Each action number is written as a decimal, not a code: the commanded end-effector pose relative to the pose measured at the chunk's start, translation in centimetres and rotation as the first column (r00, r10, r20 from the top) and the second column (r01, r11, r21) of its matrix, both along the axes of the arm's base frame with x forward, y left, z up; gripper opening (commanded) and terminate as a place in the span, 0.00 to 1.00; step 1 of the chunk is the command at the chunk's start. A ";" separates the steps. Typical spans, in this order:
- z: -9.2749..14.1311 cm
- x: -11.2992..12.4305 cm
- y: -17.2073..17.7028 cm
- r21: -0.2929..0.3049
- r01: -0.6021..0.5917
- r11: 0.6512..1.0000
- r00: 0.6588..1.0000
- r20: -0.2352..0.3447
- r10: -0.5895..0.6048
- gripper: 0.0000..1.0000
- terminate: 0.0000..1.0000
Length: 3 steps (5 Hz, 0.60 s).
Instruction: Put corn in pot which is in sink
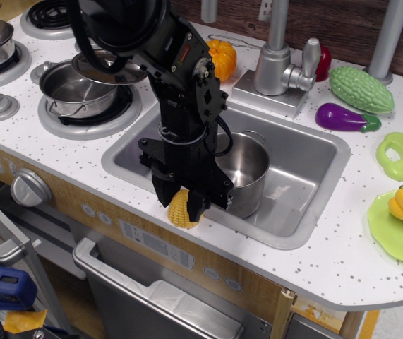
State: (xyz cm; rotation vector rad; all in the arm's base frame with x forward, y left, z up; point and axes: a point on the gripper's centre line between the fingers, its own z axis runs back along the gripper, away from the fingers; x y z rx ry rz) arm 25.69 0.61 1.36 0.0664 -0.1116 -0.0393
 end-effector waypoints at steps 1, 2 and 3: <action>2.6 2.6 -0.2 0.030 0.004 1.000 0.998 0.058 -0.006 0.00 0.00; 4.5 4.7 -0.2 0.052 0.034 0.998 0.998 0.058 -0.037 0.00 0.00; 4.3 6.0 -0.3 0.046 0.049 0.998 0.997 0.065 -0.052 0.00 0.00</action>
